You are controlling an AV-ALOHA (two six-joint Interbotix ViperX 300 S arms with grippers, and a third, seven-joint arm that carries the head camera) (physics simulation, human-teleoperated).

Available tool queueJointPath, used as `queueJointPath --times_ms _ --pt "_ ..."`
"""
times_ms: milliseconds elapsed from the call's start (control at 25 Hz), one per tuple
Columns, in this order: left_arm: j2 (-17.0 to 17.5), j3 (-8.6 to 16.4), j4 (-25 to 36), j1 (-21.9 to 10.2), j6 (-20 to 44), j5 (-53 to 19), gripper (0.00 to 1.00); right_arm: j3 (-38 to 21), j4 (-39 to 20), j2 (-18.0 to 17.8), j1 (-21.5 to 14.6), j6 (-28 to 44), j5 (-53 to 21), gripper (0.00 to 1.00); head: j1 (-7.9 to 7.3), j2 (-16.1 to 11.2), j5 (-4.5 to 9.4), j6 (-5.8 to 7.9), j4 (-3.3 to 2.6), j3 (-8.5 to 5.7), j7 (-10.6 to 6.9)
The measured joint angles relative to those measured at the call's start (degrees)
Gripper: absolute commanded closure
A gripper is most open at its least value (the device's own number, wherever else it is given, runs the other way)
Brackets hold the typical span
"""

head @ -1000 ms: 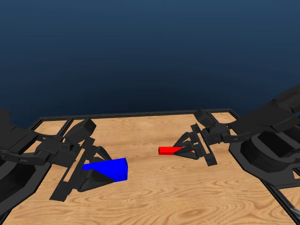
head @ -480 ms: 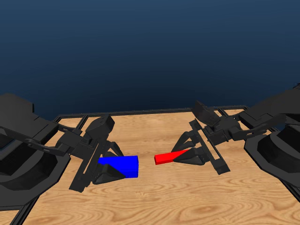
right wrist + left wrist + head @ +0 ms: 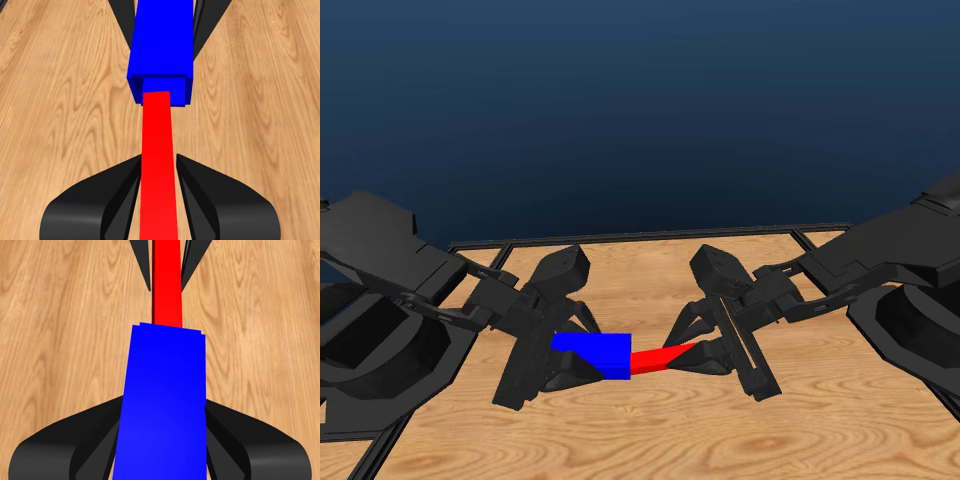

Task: Insert peg into socket

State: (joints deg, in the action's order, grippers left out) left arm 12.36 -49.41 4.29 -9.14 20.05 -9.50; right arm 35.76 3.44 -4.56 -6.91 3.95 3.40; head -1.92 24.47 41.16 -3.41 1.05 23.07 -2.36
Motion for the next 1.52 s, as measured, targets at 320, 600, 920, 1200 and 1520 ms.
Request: queueJointPath --times_ms 320,600,920,1200,1520 --pt "-2.4 0.7 0.0 -0.4 1.4 0.6 1.00 -2.0 -2.0 2.1 1.4 -0.3 -3.2 1.00 -0.93 0.1 0.45 0.17 0.21 0.00 0.23" --pt "-3.4 1.9 0.3 -0.1 1.4 2.5 1.00 -2.4 -1.6 1.2 1.1 0.8 -2.5 1.00 -1.10 0.6 0.52 0.59 0.12 0.05 0.31" --pt "-3.4 1.3 0.2 -0.3 -0.7 1.3 1.00 -6.9 0.2 -8.4 0.1 4.5 7.3 1.00 -1.08 1.3 0.00 0.62 0.11 0.21 0.20" --pt "-3.2 0.4 -2.3 -1.5 -3.5 1.7 1.00 -8.3 0.2 -10.4 -1.0 6.1 9.0 0.00 -1.20 2.1 -0.53 0.43 0.15 0.42 -0.46" --pt "-2.6 0.5 -4.0 0.3 -5.6 7.8 1.00 -1.2 0.7 -4.6 -0.4 10.7 9.0 0.00 -1.54 3.2 -0.96 0.41 0.22 0.68 -0.76"
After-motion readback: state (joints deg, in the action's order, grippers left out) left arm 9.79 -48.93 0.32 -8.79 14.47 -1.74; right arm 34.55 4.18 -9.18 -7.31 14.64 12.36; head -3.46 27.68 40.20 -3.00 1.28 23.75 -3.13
